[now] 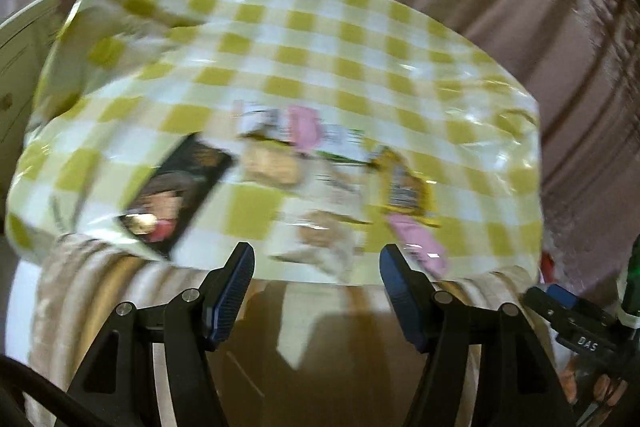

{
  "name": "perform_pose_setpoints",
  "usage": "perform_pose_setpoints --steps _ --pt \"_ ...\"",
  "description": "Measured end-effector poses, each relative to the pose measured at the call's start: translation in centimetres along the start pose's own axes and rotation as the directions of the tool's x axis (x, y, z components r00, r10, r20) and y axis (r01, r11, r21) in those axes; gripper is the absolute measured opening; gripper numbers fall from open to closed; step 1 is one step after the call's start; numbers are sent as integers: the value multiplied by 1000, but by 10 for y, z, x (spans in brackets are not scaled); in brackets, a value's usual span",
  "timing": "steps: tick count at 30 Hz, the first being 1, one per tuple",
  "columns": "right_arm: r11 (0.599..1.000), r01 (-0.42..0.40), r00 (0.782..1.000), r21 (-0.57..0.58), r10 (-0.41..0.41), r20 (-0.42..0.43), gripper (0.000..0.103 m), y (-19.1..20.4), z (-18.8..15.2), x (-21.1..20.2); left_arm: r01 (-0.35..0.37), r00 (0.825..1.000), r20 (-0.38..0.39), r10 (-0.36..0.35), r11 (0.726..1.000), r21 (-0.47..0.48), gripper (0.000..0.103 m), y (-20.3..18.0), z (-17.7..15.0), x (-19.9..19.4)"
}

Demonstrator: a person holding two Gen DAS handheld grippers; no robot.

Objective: Organize snacks
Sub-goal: 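Move both tools back over the snack pile, then grasp the second black cracker package with the left tool while the right tool grasps the pink wrapped bar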

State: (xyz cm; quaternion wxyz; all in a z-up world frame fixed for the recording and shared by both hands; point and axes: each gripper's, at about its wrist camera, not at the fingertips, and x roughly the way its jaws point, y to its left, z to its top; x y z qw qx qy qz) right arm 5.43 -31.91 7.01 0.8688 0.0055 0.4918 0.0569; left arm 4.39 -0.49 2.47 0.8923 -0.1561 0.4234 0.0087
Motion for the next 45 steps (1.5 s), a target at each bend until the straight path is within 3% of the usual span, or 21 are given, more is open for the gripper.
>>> perform_pose_setpoints --steps 7,16,20,30,33,40,45 --pt "996 -19 999 -90 16 -42 89 34 8 19 -64 997 -43 62 997 -42 72 55 6 7" --pt "983 -56 995 -177 41 -89 89 68 24 48 -108 983 -146 114 993 49 75 81 19 38" --pt "976 -91 990 -198 66 -127 89 78 31 63 -133 977 -156 146 987 95 76 85 29 49" --pt "961 -136 975 -241 86 -205 88 97 40 96 -79 971 -220 93 994 73 77 110 50 83" --pt "954 -138 971 -266 78 -224 82 104 42 104 -53 963 -257 75 994 93 77 110 52 93" --pt "940 -121 968 -320 40 -248 68 115 44 121 -89 958 -251 140 975 202 80 96 54 103" --pt "932 -88 974 -351 5 -229 58 122 43 123 -98 959 -232 162 959 265 66 89 53 103"
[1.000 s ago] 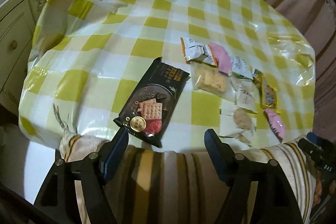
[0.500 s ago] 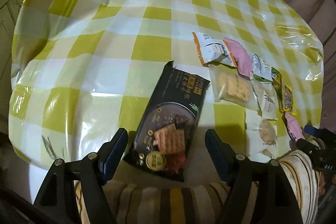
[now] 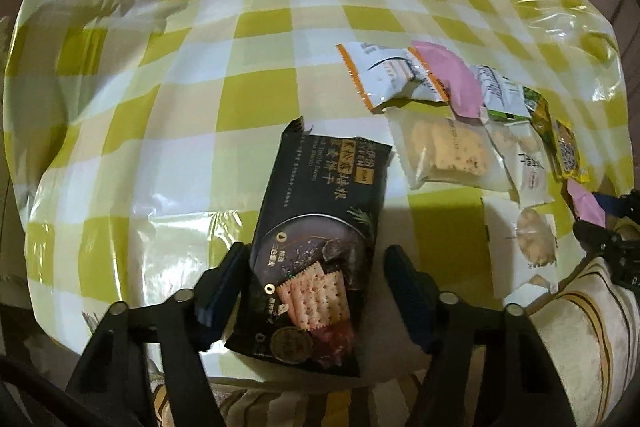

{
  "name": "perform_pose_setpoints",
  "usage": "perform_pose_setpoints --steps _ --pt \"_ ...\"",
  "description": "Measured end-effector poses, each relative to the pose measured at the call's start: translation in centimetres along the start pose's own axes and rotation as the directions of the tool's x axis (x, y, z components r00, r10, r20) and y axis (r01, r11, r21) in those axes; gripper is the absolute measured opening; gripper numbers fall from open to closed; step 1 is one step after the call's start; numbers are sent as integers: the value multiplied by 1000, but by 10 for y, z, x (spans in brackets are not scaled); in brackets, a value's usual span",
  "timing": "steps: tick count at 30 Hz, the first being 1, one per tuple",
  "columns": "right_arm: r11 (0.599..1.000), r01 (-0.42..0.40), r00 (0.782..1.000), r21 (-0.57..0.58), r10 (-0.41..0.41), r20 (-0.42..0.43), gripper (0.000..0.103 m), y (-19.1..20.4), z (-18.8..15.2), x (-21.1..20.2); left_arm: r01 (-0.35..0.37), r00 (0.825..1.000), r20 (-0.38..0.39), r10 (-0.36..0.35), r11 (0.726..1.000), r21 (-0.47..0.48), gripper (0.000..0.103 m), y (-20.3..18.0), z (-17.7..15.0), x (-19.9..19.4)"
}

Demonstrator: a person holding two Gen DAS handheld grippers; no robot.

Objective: Organize snacks
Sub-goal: 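Grasp the second black cracker package with the left tool while the right tool grasps the pink wrapped bar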

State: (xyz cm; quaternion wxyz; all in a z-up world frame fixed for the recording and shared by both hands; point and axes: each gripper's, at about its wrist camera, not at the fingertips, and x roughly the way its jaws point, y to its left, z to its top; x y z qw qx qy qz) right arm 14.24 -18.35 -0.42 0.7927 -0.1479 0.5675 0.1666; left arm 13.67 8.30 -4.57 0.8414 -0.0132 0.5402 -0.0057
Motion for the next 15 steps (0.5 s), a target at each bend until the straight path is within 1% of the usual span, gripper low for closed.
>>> perform_pose_setpoints --steps 2,4,8,9,11,15 --pt "1000 2 1000 -4 -2 4 51 2 1 0 3 1000 9 -3 1000 4 58 0 -1 -2" --pt "1000 5 1000 -13 -5 8 45 4 1 -1 6 1000 15 -7 1000 8 54 -1 -2 -3" --pt "1000 -9 1000 -17 9 16 35 5 -1 -3 15 1000 25 -15 1000 4 52 -3 -4 -6" --pt "1000 -16 1000 -16 16 18 29 6 -1 -3 22 999 29 -22 1000 -3 52 -2 -5 -7" --pt "999 -33 999 -11 34 22 27 6 -1 -3 30 999 35 -29 999 -15 52 -1 -6 -7" --pt "998 -55 998 -5 55 30 25 1 -5 -5 21 998 66 -19 999 -31 52 0 -10 -14"
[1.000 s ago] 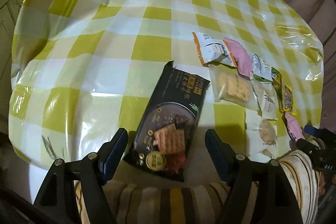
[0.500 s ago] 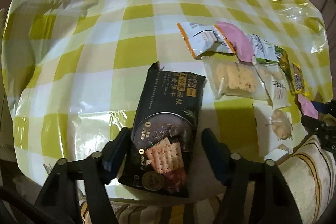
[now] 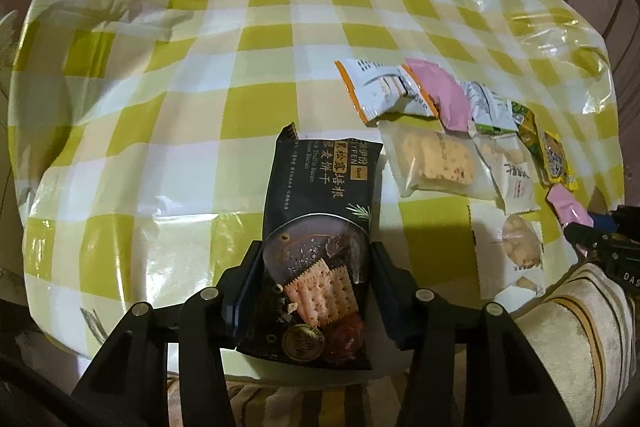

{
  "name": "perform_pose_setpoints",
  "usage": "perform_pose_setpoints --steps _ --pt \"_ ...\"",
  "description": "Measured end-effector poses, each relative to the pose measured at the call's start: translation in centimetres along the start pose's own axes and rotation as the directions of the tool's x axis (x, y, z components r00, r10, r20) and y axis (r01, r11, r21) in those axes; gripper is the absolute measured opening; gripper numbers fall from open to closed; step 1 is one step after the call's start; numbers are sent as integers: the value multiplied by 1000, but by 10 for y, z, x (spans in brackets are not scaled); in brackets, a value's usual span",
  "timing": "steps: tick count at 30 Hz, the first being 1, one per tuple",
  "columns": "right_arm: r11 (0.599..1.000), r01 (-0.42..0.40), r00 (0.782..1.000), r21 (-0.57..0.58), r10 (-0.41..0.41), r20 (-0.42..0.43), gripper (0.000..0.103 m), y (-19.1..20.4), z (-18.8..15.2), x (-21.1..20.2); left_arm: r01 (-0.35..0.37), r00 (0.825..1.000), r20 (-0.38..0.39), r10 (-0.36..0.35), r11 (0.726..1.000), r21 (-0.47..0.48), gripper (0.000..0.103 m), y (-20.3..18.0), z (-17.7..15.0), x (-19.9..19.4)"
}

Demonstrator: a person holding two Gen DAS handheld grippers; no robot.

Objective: Organize snacks
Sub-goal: 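Grasp the second black cracker package with the left tool while the right tool grasps the pink wrapped bar, then carry the cracker package and pink bar to the white bin and open both tools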

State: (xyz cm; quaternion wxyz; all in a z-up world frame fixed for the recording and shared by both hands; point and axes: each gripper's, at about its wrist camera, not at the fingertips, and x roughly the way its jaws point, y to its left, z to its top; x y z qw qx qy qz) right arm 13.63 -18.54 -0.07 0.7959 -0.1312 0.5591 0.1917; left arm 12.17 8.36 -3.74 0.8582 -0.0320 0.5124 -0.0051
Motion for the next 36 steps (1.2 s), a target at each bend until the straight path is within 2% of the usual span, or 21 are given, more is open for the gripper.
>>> perform_pose_setpoints --steps 10,18,27,36 --pt "1000 -6 997 6 5 74 24 -5 -7 -22 -26 995 96 29 999 -29 52 -2 4 -28" --pt "998 -11 988 59 2 155 24 -18 -8 -47 -21 989 149 22 1000 -5 52 -27 8 -51" --pt "990 -19 977 141 -12 214 24 -44 -23 -80 63 978 191 -78 994 86 52 -95 18 -71" --pt "966 4 967 259 -70 243 24 -93 -68 -114 164 962 177 -208 958 235 52 -195 14 -85"
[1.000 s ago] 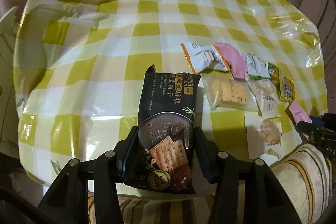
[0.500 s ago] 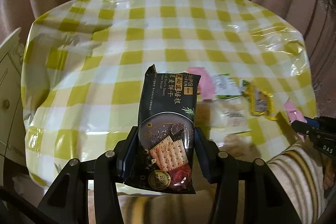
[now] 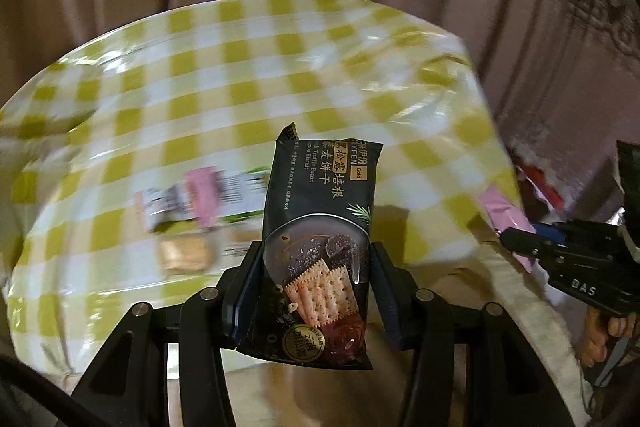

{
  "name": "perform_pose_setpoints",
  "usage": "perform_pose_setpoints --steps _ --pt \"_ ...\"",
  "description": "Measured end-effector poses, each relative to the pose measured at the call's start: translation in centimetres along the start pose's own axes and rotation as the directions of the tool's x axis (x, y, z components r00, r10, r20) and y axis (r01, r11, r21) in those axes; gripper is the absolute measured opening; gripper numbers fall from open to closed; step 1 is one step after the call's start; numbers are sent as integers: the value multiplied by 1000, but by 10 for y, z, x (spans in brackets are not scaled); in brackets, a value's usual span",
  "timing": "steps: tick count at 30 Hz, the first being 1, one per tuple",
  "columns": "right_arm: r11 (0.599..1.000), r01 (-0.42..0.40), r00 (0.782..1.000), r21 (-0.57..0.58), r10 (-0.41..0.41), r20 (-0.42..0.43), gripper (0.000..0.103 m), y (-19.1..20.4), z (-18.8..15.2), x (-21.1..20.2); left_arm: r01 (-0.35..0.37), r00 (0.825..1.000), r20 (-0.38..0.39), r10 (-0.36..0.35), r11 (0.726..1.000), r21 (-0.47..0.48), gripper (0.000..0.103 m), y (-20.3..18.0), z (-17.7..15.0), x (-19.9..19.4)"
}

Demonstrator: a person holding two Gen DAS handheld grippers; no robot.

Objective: Organize snacks
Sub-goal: 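Carry the cracker package and pink bar to the white bin and open both tools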

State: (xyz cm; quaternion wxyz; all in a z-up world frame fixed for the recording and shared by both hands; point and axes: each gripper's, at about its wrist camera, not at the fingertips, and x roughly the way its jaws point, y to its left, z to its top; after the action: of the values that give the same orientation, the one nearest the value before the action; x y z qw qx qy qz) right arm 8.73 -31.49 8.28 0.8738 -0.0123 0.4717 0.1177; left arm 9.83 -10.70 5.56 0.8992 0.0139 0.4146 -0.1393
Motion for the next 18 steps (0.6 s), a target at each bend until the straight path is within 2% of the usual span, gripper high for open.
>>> perform_pose_setpoints --steps 7,12,18 --pt "989 87 996 120 -91 25 24 -72 -27 -39 120 993 -35 -116 986 118 52 -85 3 11" --pt "969 143 988 203 -151 24 24 -120 -50 -61 196 980 -80 -184 962 191 52 -144 0 20" --pt "944 196 979 265 -202 -3 24 -160 -78 -73 280 957 -143 -251 927 249 52 -199 -8 31"
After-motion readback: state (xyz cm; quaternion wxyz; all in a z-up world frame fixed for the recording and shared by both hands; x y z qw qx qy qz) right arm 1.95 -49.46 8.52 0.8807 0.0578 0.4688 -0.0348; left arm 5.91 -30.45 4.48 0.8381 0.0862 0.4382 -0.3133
